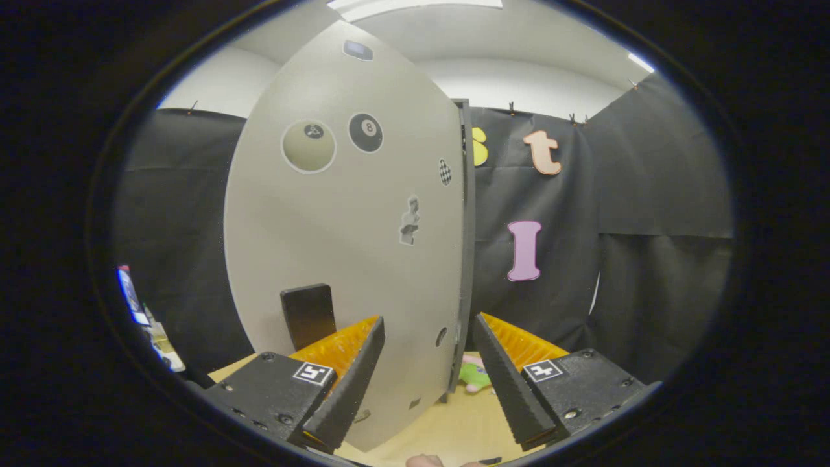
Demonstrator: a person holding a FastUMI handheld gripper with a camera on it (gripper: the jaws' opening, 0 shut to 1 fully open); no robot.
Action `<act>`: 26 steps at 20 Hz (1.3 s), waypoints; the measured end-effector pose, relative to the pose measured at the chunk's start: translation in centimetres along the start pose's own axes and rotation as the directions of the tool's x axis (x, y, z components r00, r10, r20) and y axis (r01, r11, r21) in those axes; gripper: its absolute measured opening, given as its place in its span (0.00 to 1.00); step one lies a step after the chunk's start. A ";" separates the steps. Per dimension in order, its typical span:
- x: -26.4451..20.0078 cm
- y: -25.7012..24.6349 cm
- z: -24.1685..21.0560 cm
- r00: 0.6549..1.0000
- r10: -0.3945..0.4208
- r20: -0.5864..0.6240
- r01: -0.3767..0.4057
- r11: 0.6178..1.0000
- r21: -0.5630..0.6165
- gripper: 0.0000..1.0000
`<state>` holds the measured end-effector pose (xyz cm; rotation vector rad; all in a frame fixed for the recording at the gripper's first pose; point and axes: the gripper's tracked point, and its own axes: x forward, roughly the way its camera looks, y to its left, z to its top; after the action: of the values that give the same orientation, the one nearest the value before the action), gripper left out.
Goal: Open the shoe cabinet door, grab the shoes and put them into the shoe cabinet, then close the shoe cabinet door.
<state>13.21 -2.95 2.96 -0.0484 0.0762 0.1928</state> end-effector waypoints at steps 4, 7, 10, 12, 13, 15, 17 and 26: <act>2.3 1.7 0.7 0.998 0.056 0.032 -0.057 0.998 0.028 0.92; 4.4 4.4 -0.1 0.995 0.100 0.011 -0.100 0.989 0.105 0.93; 5.4 5.4 -0.9 0.997 0.072 0.000 -0.072 0.993 0.093 0.96; 5.6 5.4 -1.5 0.999 0.050 -0.002 -0.050 0.998 0.044 0.96; 5.8 5.6 -1.8 0.999 0.044 -0.003 -0.044 0.999 0.025 0.96; 6.6 6.3 -2.2 0.999 0.049 -0.001 -0.049 0.999 0.016 0.96; 6.6 8.1 -2.2 0.999 0.051 -0.005 -0.051 0.999 0.015 0.96; 2.8 11.3 -4.9 0.999 0.018 0.034 -0.022 0.994 0.103 0.96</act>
<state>13.45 8.40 -2.58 0.0585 0.0535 0.2093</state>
